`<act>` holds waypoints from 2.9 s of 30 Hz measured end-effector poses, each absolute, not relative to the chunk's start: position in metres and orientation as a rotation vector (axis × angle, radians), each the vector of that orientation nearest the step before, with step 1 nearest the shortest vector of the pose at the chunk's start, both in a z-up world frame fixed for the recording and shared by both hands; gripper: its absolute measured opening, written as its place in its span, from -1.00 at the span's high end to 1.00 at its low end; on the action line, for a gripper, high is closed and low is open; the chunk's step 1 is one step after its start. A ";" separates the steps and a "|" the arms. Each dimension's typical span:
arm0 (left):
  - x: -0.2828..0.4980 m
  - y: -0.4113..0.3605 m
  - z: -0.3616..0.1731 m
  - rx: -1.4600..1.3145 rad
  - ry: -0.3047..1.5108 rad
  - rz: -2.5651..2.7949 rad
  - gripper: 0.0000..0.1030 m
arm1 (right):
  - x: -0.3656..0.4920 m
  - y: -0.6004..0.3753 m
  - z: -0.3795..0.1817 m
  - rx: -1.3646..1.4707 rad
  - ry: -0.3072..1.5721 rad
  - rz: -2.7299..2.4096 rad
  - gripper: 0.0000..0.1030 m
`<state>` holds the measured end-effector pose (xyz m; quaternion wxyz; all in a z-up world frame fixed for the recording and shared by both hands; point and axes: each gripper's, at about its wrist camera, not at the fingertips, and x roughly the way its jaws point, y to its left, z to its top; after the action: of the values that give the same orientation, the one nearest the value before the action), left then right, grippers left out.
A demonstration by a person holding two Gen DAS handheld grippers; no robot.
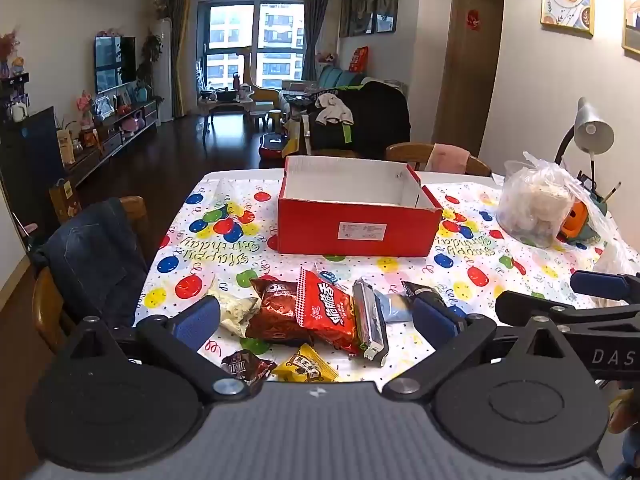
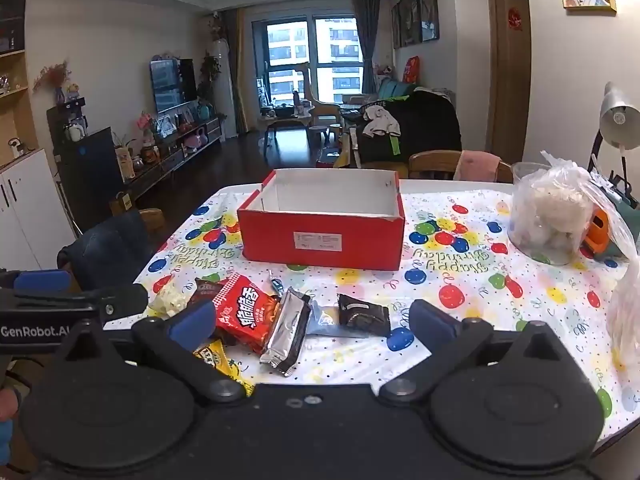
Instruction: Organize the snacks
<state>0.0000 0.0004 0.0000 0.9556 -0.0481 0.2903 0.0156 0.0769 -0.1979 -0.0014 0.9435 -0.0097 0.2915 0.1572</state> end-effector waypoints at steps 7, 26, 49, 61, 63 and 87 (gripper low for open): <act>-0.002 -0.008 -0.003 -0.038 0.601 0.045 -1.00 | 0.076 -0.201 -0.001 -0.013 0.588 0.311 -1.00; 0.007 -0.012 0.004 -0.041 0.620 0.032 -1.00 | 0.072 -0.199 0.006 -0.048 0.555 0.300 -1.00; 0.007 -0.013 0.005 -0.047 0.621 0.029 -1.00 | 0.072 -0.199 0.008 -0.050 0.553 0.298 -1.00; 0.007 -0.013 0.006 -0.050 0.619 0.029 -1.00 | 0.072 -0.200 0.008 -0.050 0.551 0.298 -1.00; 0.007 -0.012 0.006 -0.050 0.620 0.029 -1.00 | 0.072 -0.199 0.008 -0.050 0.551 0.297 -1.00; 0.018 -0.009 0.001 -0.077 0.627 0.008 -1.00 | 0.078 -0.191 0.010 -0.075 0.554 0.315 -0.97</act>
<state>0.0184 -0.0091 0.0009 0.9505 -0.0379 0.3085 0.0041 0.0785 -0.1913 0.0100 0.9489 -0.0367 0.2724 0.1548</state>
